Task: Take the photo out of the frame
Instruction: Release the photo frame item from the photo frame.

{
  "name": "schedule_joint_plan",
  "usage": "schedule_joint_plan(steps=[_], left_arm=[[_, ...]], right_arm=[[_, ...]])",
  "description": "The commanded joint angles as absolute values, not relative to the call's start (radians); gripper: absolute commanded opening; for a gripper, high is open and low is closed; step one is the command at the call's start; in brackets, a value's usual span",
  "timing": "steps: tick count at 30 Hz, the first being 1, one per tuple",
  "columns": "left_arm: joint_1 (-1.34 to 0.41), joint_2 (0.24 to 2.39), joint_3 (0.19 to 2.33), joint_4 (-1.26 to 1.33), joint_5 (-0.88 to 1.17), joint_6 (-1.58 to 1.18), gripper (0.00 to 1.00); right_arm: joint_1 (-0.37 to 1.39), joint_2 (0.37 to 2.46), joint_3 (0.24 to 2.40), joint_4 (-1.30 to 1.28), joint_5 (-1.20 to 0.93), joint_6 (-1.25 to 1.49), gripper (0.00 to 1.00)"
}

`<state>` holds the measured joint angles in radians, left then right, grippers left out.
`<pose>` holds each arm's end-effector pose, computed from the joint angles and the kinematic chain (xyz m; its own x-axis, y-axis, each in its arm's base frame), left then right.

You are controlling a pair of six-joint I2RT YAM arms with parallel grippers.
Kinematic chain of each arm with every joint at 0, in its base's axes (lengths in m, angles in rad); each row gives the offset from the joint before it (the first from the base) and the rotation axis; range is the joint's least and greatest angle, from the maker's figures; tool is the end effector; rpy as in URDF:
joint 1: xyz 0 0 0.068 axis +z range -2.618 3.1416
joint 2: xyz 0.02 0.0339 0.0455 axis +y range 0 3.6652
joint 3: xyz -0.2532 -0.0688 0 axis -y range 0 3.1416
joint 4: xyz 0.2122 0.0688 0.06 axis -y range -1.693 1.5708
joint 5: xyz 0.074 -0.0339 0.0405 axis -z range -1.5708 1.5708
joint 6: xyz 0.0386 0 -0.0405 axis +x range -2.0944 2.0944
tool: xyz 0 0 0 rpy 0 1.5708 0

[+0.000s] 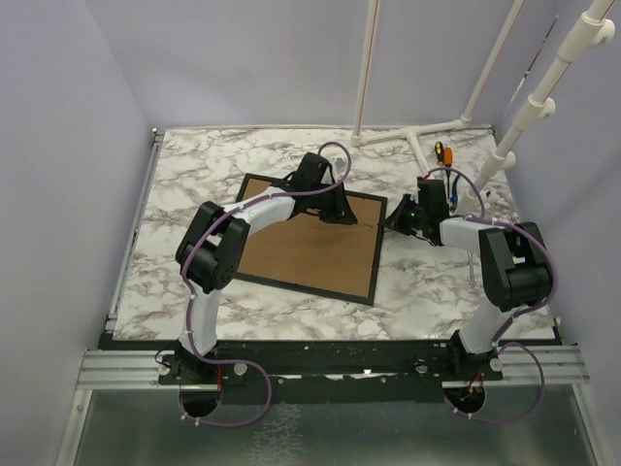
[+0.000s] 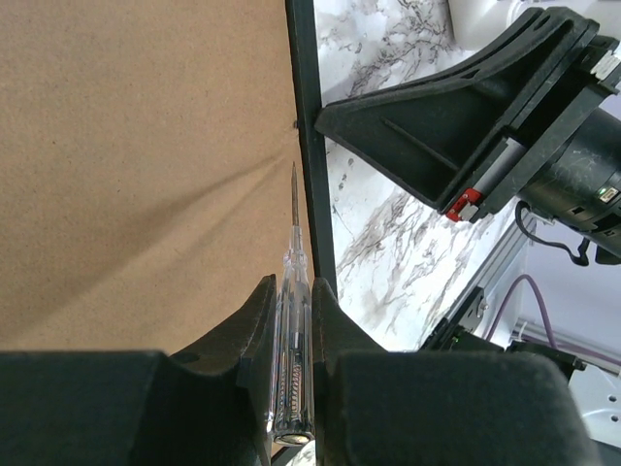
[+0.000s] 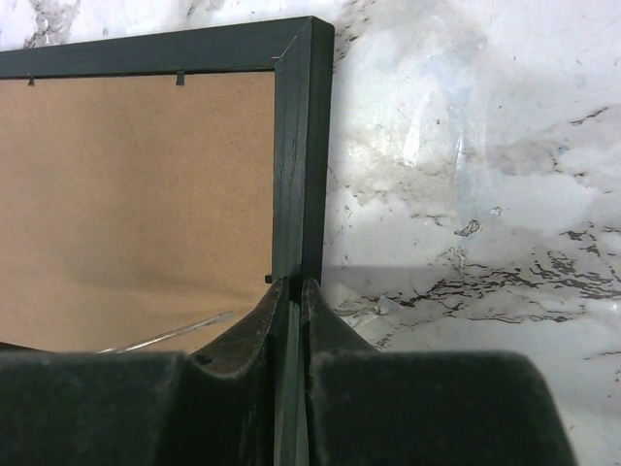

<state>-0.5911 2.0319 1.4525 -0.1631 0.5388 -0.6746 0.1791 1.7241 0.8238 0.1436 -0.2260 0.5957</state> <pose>0.3394 -0.2516 0.2018 -0.9333 -0.0193 -0.3587 0.2680 0.6274 -0.7311 0.3121 0.0653 0.1581 -0.7466 0.4206 -0.5155 0.1026 0.8384 0.5353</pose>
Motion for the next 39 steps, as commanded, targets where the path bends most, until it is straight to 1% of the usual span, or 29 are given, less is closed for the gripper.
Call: schedule_joint_plan(steps=[1,8,28,39], left_arm=[[-0.592,2.069,1.501,-0.172,0.56,-0.688,0.0],[-0.589,2.102,1.534,-0.171,0.569,-0.701,0.0],[-0.578,2.156,1.566,-0.17,0.602,-0.729,0.0],[-0.566,2.138,1.548,-0.169,0.584,-0.735,0.0]], right_arm=[[0.164,1.757,0.824,0.145,-0.229,0.581,0.12],[0.164,1.755,0.815,0.166,-0.246,0.584,0.16],[0.164,1.763,0.813,0.184,-0.276,0.582,0.16],[0.164,1.756,0.81,0.183,-0.272,0.581,0.16]])
